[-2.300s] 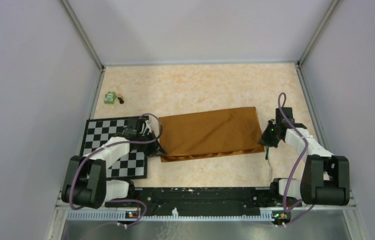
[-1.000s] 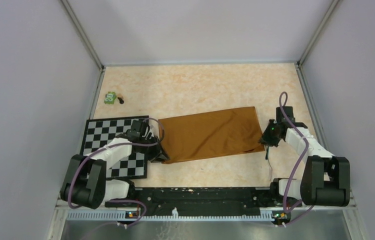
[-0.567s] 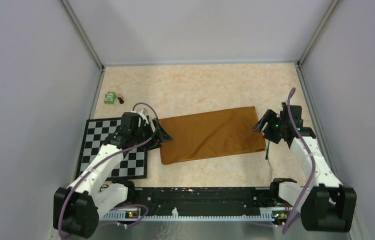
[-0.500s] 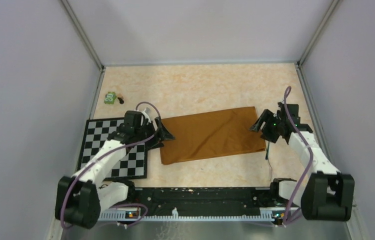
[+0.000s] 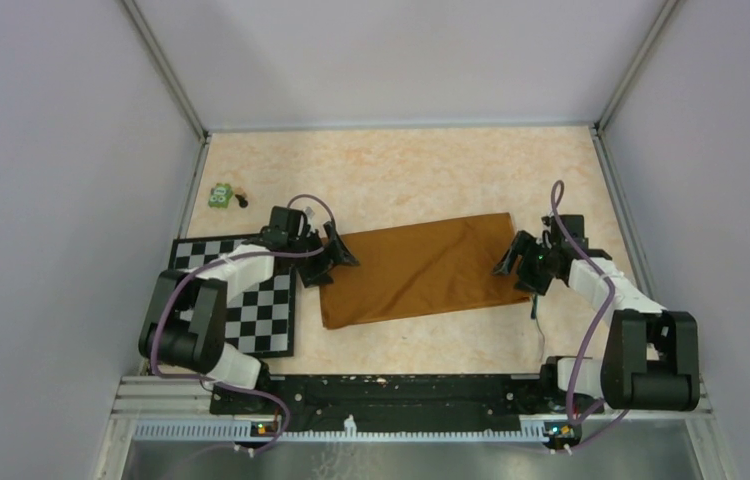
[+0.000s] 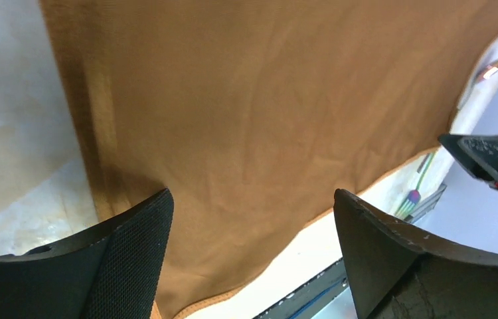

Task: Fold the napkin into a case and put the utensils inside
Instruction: Smooth out the rectangle-folded napkin at the center of the board.

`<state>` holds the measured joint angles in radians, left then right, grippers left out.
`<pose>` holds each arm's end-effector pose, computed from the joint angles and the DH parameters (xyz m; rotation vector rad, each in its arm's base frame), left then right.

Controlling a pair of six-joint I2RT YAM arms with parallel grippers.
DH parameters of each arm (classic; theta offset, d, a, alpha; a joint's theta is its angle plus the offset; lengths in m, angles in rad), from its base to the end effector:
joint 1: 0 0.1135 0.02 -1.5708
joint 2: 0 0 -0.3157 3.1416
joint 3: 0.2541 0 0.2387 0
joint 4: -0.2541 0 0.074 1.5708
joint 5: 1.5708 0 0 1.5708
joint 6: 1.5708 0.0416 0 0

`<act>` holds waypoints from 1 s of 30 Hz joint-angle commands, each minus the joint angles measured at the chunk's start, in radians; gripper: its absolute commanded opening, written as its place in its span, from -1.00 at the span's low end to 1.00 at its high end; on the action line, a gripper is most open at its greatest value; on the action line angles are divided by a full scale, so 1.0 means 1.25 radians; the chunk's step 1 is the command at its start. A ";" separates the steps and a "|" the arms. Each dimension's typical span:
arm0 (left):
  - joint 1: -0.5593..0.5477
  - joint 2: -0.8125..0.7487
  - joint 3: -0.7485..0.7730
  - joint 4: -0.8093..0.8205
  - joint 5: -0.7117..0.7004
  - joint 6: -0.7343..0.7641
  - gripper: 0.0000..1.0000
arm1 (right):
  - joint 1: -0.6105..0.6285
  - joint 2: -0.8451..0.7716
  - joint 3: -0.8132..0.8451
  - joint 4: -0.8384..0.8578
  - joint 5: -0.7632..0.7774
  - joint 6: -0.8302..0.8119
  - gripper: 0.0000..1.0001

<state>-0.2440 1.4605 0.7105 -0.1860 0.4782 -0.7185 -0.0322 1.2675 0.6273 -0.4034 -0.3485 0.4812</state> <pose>0.2486 -0.0816 0.2244 -0.4135 2.6062 -0.9683 0.2041 0.0076 0.2272 0.5489 2.5850 0.6116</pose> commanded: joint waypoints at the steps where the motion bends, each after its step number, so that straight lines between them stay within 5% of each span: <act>1: 0.002 0.069 0.019 -0.001 -0.059 -0.005 0.90 | 0.020 -0.006 -0.025 0.034 0.014 0.007 0.38; 7: 0.015 0.111 0.056 -0.058 -0.141 0.023 0.95 | 0.085 -0.013 -0.059 0.037 0.021 0.041 0.36; 18: -0.017 -0.112 0.066 -0.252 -0.187 0.130 0.97 | 0.044 -0.106 -0.040 -0.031 0.142 0.071 0.47; 26: -0.092 -0.179 0.019 -0.396 -0.316 0.037 0.37 | 0.077 -0.058 -0.011 -0.012 0.119 0.044 0.32; 30: -0.129 -0.161 -0.001 -0.426 -0.365 -0.017 0.25 | 0.092 -0.062 -0.004 -0.012 0.125 0.033 0.29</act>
<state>-0.3695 1.2564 0.7364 -0.6334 0.1219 -0.6609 0.0624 1.1934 0.5705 -0.4347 -0.2066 0.5472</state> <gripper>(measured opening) 0.635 0.656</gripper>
